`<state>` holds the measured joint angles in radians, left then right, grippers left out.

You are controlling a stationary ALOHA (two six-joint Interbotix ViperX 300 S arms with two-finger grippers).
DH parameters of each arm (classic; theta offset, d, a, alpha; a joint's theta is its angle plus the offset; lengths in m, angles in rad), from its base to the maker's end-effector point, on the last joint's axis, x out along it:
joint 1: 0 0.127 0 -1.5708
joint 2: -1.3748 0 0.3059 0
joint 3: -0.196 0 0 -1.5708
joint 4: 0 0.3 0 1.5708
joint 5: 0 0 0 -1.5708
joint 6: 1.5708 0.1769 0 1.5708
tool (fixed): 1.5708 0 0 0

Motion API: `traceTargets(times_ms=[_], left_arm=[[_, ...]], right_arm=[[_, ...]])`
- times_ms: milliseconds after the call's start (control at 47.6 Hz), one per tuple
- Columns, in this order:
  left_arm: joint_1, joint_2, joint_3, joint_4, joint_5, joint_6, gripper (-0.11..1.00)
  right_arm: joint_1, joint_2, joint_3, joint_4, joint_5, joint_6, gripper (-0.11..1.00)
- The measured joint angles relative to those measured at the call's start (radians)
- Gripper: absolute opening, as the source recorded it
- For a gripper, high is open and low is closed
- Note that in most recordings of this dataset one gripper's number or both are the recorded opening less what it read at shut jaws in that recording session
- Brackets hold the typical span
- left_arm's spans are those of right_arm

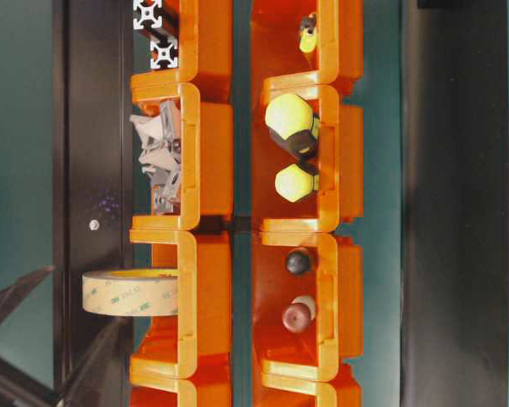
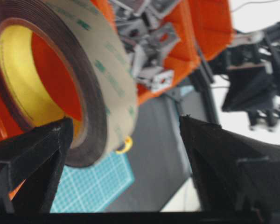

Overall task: Pick foam from container rack with left arm.
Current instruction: 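Lower the left gripper onto the black tape roll and close it, then lift the tape roll out of the bin and carry it over the mat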

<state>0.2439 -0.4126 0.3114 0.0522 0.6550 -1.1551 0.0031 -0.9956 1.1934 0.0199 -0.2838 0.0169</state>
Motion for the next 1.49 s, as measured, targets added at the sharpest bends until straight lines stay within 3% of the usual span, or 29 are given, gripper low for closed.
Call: traceTargets(times_ms=[609, 693, 945, 1281, 1386, 1491], left_arm=[[0.002, 0.061, -0.014, 0.000, -0.071, -0.003, 0.83], [0.002, 0.061, -0.014, 0.000, -0.071, -0.003, 0.73], [0.005, 0.061, -0.014, 0.000, -0.117, -0.005, 0.24], [-0.018, 0.052, -0.014, 0.000, -0.253, 0.005, 0.24], [-0.057, 0.035, -0.020, 0.002, -0.278, 0.021, 0.24], [-0.124, 0.012, -0.034, 0.002, -0.281, 0.084, 0.24]], right_arm=[[0.009, 0.002, -0.002, 0.000, 0.002, 0.000, 0.00], [0.008, 0.000, -0.002, 0.000, 0.002, 0.000, 0.00], [0.009, 0.002, -0.002, 0.002, 0.000, 0.002, 0.00], [0.017, 0.000, 0.000, 0.002, 0.000, 0.005, 0.00], [0.017, 0.002, -0.002, 0.000, 0.000, 0.009, 0.00], [0.017, 0.000, -0.002, 0.000, 0.000, 0.018, 0.00]])
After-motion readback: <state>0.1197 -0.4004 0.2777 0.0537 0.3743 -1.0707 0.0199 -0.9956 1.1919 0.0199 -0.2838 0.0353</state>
